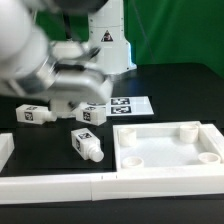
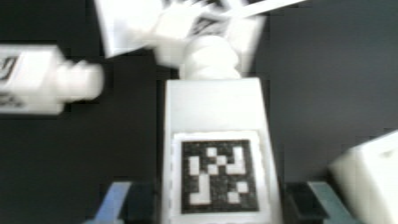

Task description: Assemble one leg

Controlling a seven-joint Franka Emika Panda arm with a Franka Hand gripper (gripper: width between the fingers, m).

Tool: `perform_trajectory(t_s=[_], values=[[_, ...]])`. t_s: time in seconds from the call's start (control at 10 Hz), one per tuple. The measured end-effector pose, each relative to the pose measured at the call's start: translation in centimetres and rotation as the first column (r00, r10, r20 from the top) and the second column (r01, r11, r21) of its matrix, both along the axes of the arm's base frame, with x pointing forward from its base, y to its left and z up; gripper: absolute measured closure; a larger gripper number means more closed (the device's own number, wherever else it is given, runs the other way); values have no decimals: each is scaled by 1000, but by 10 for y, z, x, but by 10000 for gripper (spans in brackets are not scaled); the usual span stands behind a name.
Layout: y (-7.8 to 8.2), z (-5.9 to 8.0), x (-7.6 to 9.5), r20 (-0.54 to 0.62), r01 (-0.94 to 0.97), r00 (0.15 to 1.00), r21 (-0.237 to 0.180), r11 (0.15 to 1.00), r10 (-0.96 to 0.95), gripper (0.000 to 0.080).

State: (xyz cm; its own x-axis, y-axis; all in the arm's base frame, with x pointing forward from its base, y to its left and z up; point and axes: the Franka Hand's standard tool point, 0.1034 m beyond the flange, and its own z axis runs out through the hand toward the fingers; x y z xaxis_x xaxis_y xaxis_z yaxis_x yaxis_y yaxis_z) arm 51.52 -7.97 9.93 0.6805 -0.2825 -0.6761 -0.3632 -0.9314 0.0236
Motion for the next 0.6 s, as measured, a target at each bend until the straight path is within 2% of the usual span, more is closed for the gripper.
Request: perform_trajectory(t_s=[0.1,0.2,0.3,0.4,0.5,0.6], values=[[14,10,5,41,-35,999,-20,999,35,515],[14,7,2,37,-41,998,-13,999,41,515],[10,3,6,65,-37,997,-25,999,39,515],[11,3,17,165,-39,985,-54,998,47,515],[18,6,18,220,-14,975,-87,996,33,515],[47,12,24,308,-12,950,-135,991,54,515]])
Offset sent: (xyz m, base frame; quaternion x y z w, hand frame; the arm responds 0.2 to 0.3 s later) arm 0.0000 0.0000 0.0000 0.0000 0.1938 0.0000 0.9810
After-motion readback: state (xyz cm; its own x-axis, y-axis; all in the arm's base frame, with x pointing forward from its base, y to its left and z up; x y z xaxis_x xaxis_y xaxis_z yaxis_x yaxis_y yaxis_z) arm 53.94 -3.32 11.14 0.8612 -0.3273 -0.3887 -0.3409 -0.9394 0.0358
